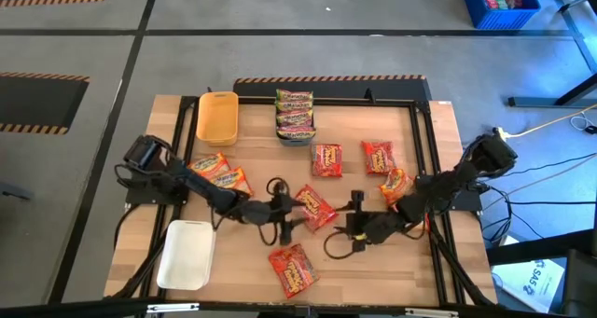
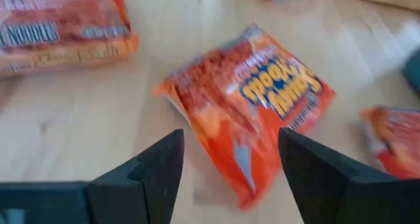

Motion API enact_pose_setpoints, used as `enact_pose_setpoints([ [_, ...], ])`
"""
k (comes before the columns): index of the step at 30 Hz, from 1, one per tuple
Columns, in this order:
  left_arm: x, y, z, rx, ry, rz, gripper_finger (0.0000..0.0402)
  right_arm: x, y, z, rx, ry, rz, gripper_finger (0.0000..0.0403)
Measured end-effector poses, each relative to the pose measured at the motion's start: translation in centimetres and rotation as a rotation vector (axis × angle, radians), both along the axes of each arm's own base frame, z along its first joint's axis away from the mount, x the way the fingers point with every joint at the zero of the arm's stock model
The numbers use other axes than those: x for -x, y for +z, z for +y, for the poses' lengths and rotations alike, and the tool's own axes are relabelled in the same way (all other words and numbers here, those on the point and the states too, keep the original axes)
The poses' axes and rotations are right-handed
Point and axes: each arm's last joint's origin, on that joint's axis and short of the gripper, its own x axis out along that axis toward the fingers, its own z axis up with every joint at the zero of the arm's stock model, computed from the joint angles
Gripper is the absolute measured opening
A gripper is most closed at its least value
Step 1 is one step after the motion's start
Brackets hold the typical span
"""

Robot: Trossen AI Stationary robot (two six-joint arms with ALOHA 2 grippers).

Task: Sort Maruchan noodles
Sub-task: Put the orange noodle pack into the yellow bin

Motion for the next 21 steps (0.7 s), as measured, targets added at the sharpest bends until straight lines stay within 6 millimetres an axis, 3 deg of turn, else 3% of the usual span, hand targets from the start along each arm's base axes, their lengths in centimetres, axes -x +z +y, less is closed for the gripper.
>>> enact_pose_setpoints([
  [5,0.2,-3.4,2.3,0.078,0.091,0.197,0.0208,0.1,-2.4,-1.2,-0.025,-0.006,-0.032,0.0236],
  [11,0.4,-5.7,1.2,0.193,0.082,0.24,0.0208,-0.6,-3.2,-3.0,0.03,-0.108,-0.008,0.0236],
  [16,0.8,-5.9,-0.8,0.231,0.022,0.22,0.0208,-0.8,-2.7,-4.7,0.124,-0.192,0.022,0.0236],
  [21,1.0,-5.3,-1.9,0.212,-0.021,0.18,0.0208,-0.3,0.1,-4.8,0.106,-0.205,0.089,0.0236],
])
